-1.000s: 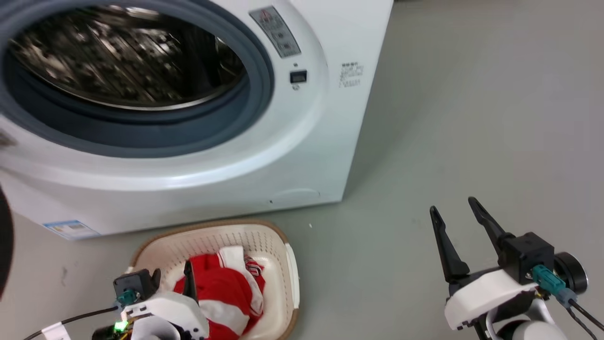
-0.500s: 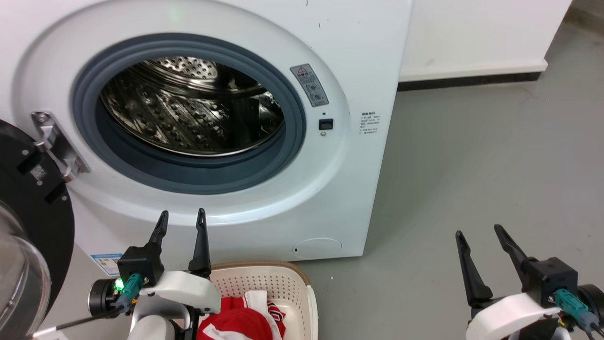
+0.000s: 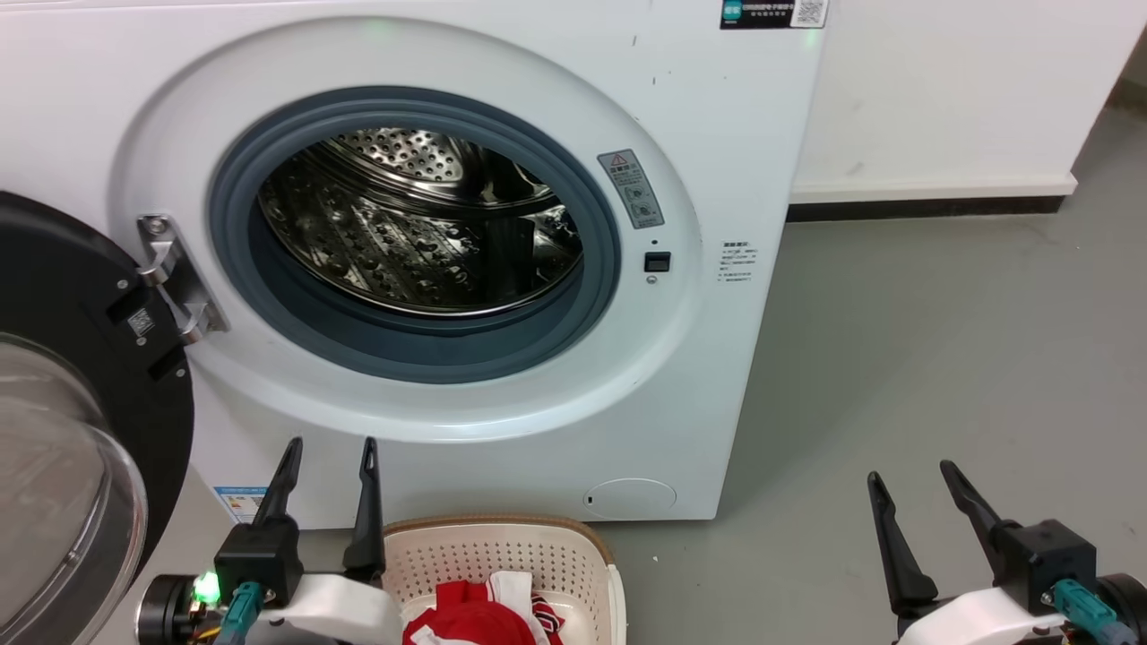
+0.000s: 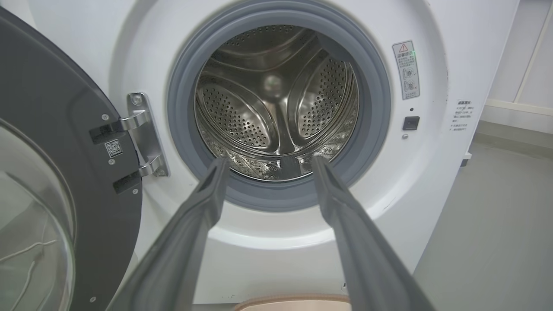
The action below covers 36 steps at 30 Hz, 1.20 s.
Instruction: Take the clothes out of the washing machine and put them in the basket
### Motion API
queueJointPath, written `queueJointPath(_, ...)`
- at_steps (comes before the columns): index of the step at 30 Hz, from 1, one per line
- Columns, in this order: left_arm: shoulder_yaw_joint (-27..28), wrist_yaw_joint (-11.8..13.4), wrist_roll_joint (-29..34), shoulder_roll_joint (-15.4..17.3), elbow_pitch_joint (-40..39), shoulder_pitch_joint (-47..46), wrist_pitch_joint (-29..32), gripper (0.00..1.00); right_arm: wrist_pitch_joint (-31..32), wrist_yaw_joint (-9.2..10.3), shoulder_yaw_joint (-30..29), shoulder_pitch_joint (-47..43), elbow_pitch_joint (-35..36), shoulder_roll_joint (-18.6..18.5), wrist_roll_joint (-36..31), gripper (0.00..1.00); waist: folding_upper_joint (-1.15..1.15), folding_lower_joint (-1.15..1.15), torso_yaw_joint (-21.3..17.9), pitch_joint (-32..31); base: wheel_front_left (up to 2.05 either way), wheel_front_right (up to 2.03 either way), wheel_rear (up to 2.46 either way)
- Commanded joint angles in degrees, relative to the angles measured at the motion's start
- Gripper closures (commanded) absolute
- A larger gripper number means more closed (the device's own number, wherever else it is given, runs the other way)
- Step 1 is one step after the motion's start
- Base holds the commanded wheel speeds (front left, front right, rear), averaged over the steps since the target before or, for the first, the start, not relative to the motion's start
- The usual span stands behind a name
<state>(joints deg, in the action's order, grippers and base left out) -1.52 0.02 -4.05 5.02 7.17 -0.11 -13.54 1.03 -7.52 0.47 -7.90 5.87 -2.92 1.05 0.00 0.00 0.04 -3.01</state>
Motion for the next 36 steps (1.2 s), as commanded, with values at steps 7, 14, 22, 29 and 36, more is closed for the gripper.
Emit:
queueJointPath(7, -0.02, -0.11, -0.78, 0.82, -0.96, 2.29, 2.03, 0.00, -0.17, 0.06, 0.53, -1.58, 0.33, 0.08, 0.41, 0.00, 0.00, 0.00, 0.51, -0.78, 0.00, 0.00, 0.00)
queueJointPath(14, -0.52, -0.14, -1.24, 1.04, -1.12, 2.65, 2.91, 0.00, -0.39, 0.06, 0.65, -1.68, 0.38, 0.09, 0.49, 0.00, 0.00, 0.00, 0.31, -1.07, 0.00, 0.00, 0.00)
queueJointPath(22, -0.88, 0.26, -1.65, 1.20, -1.25, 2.83, 3.25, 0.00, -0.37, 0.06, 0.57, -1.43, 0.47, 0.09, 0.61, 0.00, 0.00, 0.00, 0.24, -1.13, 0.00, 0.00, 0.00)
queueJointPath(29, -1.14, 0.35, -2.11, 1.40, -1.11, 2.78, 3.32, 0.00, -0.45, 0.06, 0.78, -1.08, 0.38, 0.09, 0.83, 0.00, 0.00, 0.00, 0.14, -1.17, 0.00, 0.00, 0.00)
queueJointPath(36, 0.29, -0.32, -7.17, 1.05, 1.01, 0.83, 5.19, 1.00, -0.58, -0.01, 0.92, -0.85, -0.85, -0.14, 6.28, 1.00, 0.00, 0.00, 0.13, -1.02, 0.00, 0.00, 0.00)
